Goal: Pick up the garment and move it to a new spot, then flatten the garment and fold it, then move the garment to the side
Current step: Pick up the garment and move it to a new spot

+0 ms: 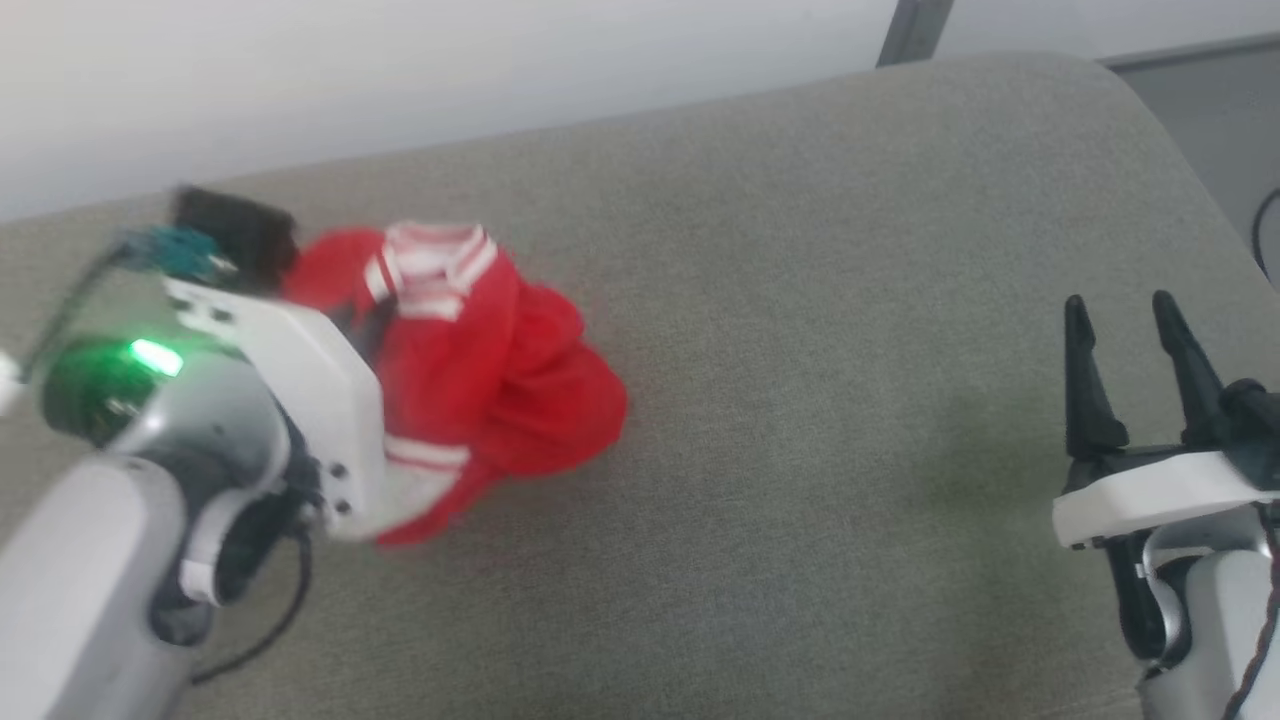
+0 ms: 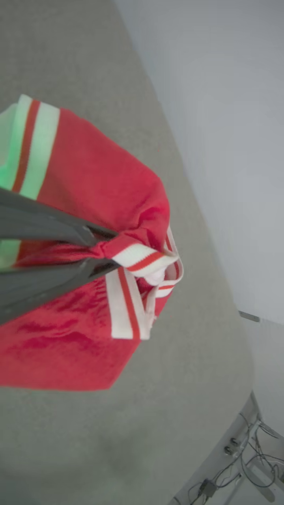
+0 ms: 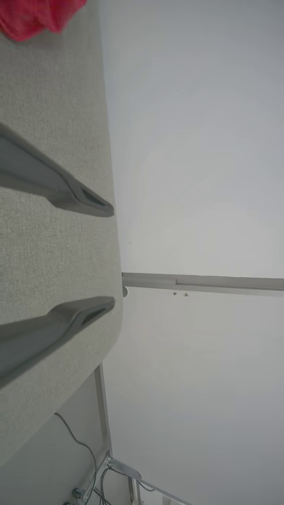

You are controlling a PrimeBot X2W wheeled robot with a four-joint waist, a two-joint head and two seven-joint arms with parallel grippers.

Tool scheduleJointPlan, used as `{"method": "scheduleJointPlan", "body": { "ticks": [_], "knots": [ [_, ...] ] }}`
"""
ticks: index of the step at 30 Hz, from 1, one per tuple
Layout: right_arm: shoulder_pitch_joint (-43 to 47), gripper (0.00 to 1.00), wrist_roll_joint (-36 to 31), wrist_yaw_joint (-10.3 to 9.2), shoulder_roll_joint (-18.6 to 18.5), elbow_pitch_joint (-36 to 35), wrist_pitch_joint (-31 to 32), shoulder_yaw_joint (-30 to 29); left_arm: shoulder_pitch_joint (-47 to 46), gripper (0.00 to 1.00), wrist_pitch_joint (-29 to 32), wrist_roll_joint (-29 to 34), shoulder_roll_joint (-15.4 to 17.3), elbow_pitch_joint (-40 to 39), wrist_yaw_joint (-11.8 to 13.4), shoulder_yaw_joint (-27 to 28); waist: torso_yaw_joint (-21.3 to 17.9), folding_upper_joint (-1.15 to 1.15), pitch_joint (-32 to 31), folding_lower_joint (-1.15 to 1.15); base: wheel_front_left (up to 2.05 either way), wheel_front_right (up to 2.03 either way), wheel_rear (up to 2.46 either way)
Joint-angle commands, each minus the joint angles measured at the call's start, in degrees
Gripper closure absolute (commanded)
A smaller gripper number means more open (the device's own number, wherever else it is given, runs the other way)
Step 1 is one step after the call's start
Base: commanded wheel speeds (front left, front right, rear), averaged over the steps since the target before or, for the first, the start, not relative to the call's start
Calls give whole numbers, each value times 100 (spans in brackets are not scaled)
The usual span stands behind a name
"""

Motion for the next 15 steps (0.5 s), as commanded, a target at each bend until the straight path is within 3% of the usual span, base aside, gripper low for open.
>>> {"method": "scheduleJointPlan", "body": {
  "ticks": [1,6,15],
  "knots": [
    [-76,0,39,-8,59,70,-69,55,156,100,95,-88,-94,240,-20,-140,-69,0,113,0,0,0,0],
    [-135,0,69,-8,91,214,-115,165,347,100,233,-238,-242,870,-103,-353,-110,0,207,0,0,0,0],
    [-286,0,158,-8,41,518,-198,452,246,100,394,-428,-599,2577,-545,-809,-106,0,242,0,0,0,0]
  ]
}}
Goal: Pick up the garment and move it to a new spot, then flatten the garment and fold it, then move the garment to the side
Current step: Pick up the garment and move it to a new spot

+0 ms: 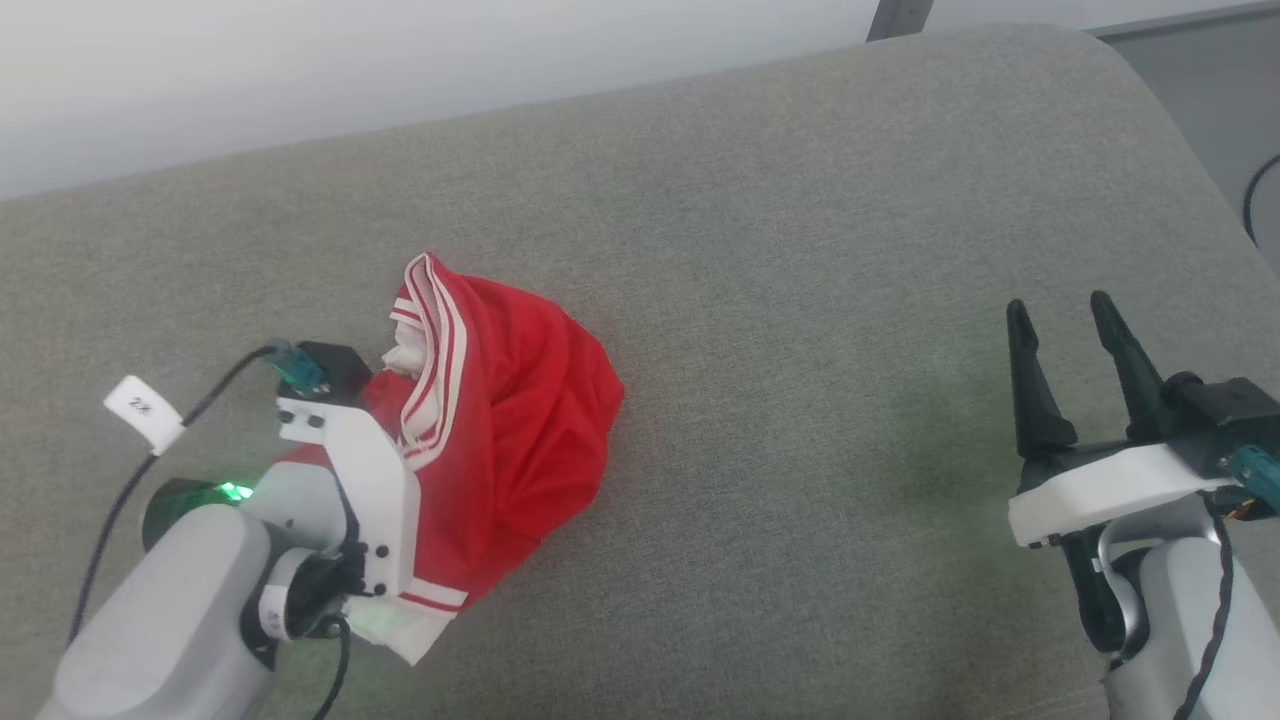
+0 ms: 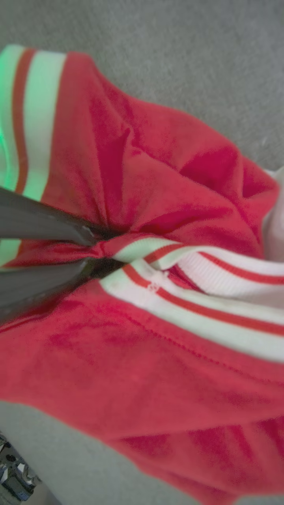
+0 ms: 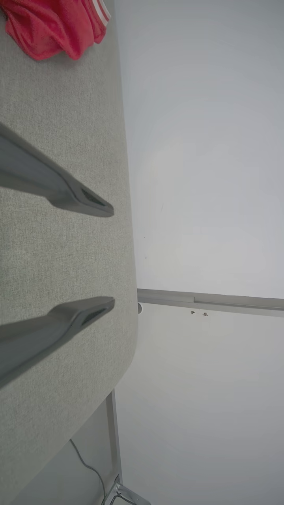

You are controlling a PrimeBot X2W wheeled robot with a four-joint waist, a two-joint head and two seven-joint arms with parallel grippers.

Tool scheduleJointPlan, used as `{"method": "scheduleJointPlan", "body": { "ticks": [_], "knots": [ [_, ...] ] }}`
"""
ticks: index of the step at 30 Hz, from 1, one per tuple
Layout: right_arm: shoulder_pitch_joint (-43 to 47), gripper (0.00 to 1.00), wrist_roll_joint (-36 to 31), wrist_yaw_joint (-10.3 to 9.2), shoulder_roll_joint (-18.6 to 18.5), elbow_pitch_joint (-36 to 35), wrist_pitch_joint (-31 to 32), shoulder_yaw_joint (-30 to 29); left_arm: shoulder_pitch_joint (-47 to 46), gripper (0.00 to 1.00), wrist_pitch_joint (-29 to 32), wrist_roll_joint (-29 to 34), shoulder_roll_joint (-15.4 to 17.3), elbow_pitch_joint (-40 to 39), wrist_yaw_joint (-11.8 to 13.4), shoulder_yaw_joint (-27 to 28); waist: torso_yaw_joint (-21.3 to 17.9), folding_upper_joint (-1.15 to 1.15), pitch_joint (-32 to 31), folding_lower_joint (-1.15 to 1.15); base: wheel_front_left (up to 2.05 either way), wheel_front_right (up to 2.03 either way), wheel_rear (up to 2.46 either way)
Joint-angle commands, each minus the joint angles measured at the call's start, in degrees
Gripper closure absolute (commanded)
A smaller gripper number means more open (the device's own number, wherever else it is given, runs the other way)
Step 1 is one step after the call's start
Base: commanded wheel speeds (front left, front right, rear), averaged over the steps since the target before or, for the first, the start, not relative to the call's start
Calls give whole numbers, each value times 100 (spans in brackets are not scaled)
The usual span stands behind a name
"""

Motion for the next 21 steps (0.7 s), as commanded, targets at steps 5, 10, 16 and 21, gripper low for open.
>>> {"method": "scheduleJointPlan", "body": {
  "ticks": [5,10,16,21],
  "knots": [
    [-88,0,51,-8,-41,129,-62,132,-152,94,35,-88,-262,765,-265,-223,68,0,-89,0,0,0,0],
    [-66,0,38,-8,-87,175,-70,179,-367,25,-238,-148,-430,1091,-487,-200,182,0,-227,0,0,0,0],
    [61,0,-10,-8,-156,162,-5,179,-450,0,-542,-182,-377,1046,-646,-52,403,0,-473,0,0,0,0],
    [141,0,-69,-8,-171,73,86,156,-274,0,-898,-161,-179,686,-612,151,618,0,-683,0,0,0,0]
  ]
}}
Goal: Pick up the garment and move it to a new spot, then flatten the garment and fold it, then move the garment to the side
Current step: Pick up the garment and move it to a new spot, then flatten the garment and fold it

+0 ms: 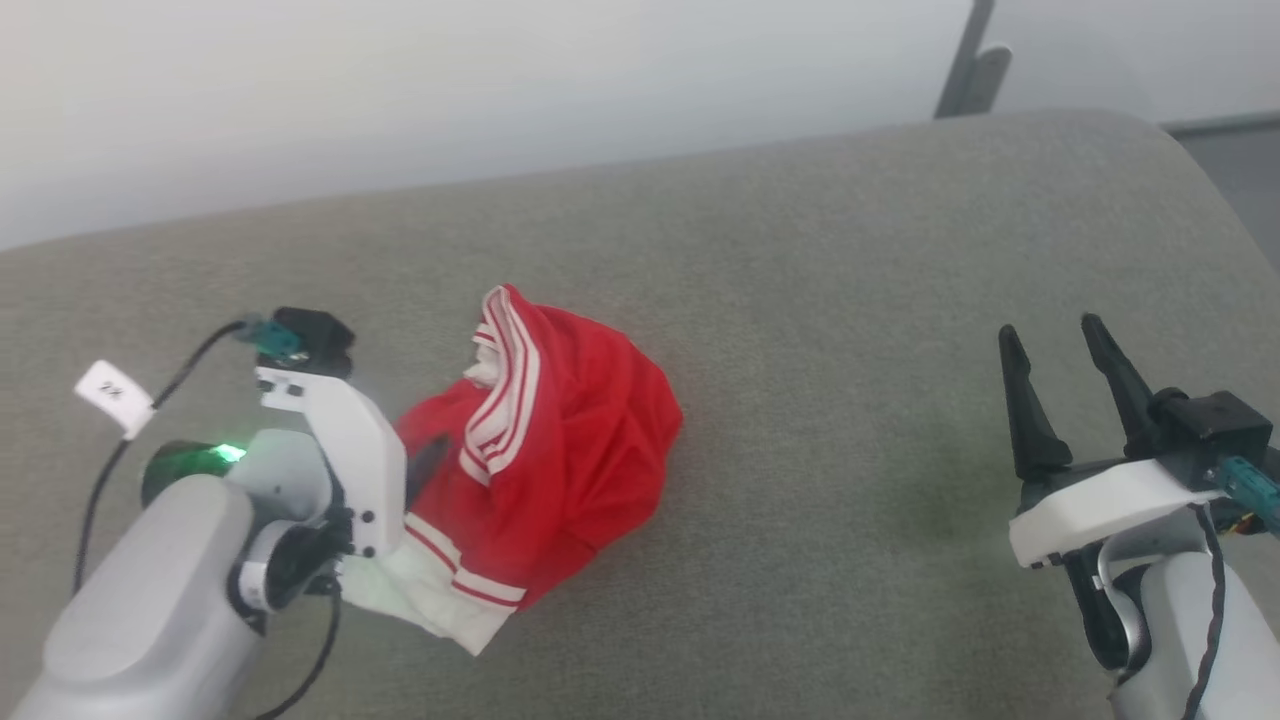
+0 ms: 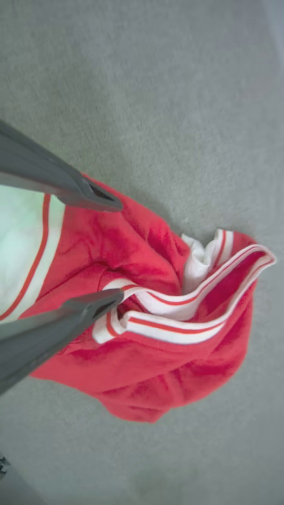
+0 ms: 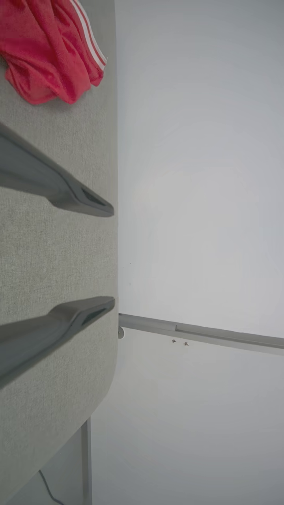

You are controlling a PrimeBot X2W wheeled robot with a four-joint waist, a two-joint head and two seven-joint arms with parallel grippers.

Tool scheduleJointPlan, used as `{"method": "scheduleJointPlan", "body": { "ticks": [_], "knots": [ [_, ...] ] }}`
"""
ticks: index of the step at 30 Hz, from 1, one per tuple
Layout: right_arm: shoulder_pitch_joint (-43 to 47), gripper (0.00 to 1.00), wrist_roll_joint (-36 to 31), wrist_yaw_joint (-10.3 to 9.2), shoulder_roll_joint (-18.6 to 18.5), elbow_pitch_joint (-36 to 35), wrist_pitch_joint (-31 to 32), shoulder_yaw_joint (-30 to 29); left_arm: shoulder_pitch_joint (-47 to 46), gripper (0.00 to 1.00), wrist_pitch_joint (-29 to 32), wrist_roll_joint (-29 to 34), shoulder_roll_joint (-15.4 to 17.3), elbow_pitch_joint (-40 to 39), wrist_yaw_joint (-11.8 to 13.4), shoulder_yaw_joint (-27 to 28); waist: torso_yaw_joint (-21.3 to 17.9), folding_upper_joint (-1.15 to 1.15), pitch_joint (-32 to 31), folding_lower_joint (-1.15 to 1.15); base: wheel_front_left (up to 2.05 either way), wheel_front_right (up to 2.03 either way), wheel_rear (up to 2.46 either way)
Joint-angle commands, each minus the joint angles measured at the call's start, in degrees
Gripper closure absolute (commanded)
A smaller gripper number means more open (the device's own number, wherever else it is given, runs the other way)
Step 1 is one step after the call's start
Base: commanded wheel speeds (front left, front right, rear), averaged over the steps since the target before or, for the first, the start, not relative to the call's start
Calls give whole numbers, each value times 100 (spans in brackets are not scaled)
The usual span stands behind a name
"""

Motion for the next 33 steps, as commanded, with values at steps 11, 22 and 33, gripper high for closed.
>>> {"method": "scheduleJointPlan", "body": {
  "ticks": [11,22,33],
  "knots": [
    [288,0,-59,-8,-12,-108,102,-59,902,0,-1410,-15,526,-886,-86,712,562,0,-550,0,0,0,0],
    [544,0,-62,-8,38,-182,108,-256,2356,0,-3401,-33,811,-1358,44,1764,916,0,-767,0,0,0,0],
    [672,0,-60,-8,48,-264,158,-328,3368,0,-4355,-134,834,-1376,-24,2254,1060,0,-828,0,0,0,0]
  ]
}}
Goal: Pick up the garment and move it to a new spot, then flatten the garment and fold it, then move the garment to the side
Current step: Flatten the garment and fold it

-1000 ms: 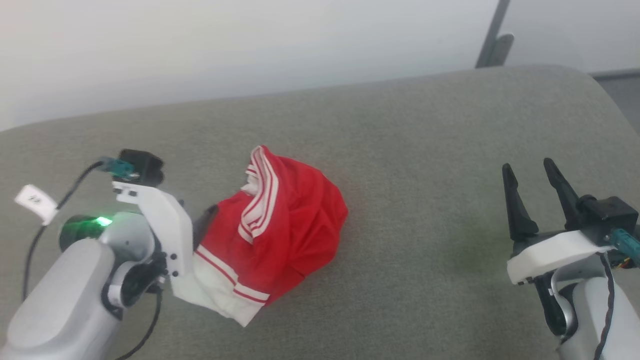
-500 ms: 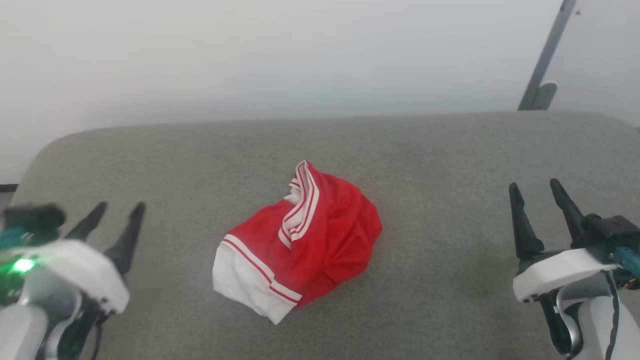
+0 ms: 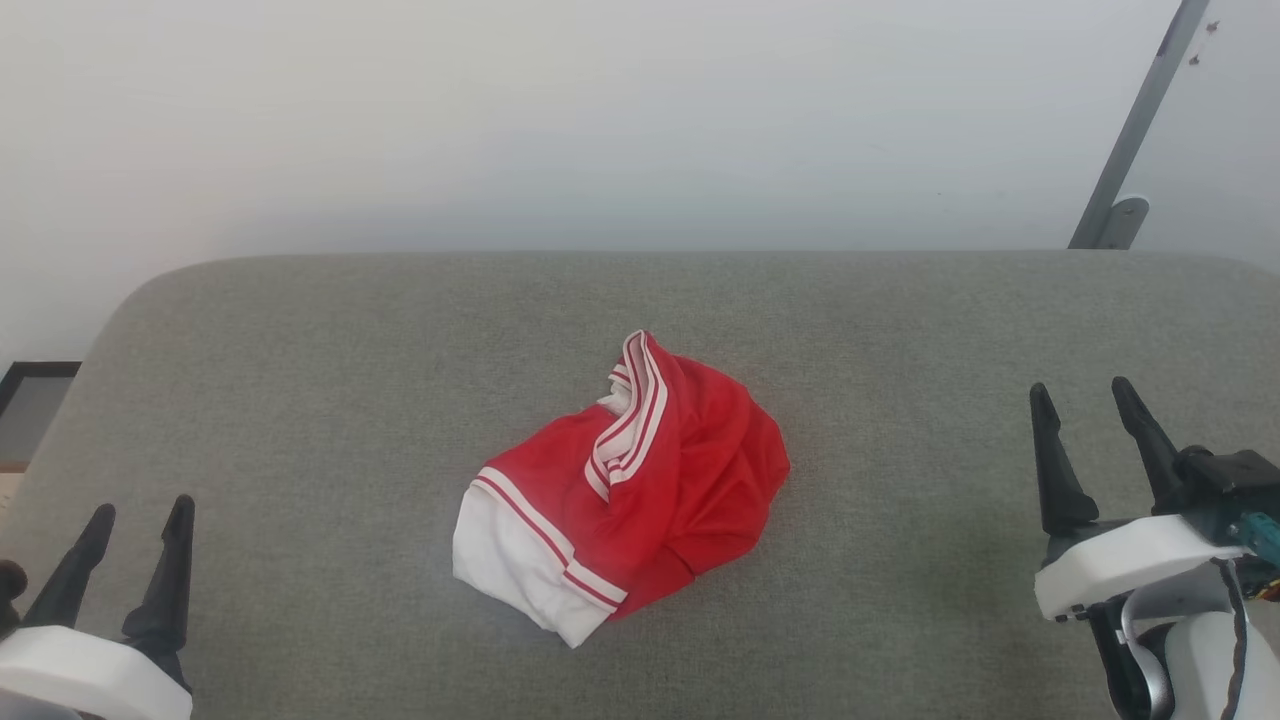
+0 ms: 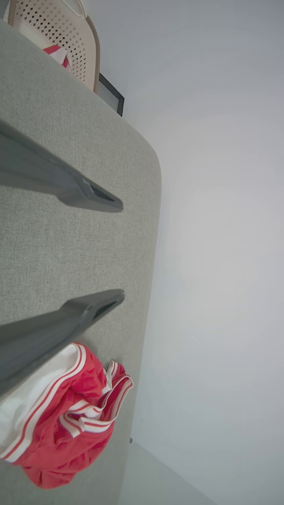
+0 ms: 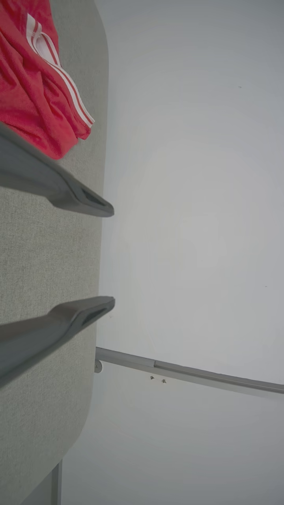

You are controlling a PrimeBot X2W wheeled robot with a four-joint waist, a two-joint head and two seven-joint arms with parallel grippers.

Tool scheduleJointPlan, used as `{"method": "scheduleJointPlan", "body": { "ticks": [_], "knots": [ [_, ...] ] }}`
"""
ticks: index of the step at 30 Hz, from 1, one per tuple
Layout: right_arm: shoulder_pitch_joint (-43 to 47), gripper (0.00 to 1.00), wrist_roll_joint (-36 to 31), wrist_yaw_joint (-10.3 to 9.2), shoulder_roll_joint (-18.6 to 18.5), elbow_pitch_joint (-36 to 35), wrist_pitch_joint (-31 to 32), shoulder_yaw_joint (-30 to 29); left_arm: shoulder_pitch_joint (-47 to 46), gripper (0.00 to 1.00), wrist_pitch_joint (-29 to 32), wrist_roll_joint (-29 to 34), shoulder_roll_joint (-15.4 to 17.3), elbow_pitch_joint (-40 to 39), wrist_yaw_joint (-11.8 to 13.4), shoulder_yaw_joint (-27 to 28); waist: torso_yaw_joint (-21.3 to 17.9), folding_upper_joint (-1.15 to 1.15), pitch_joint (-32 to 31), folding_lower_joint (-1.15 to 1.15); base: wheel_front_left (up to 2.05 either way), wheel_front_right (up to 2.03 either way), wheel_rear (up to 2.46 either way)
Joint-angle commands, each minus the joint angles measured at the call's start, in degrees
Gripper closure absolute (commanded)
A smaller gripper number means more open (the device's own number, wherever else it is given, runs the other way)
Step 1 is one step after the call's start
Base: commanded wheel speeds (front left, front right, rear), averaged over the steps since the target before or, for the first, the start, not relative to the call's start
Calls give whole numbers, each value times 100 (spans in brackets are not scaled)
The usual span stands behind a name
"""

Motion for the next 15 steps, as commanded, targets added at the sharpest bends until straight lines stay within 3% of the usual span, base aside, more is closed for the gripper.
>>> {"method": "scheduleJointPlan", "body": {
  "ticks": [1,9,15],
  "knots": [
    [64,0,2,-8,15,-36,26,-3,56,0,-49,-34,4,-6,-23,26,8,0,-5,0,0,0,0],
    [83,0,3,-8,20,-63,45,34,50,0,-34,-62,44,-63,-67,1,8,0,-12,0,0,0,0],
    [27,0,2,-8,22,-99,72,72,-163,0,306,-139,157,-214,-168,-151,-75,0,51,0,0,0,0]
  ]
}}
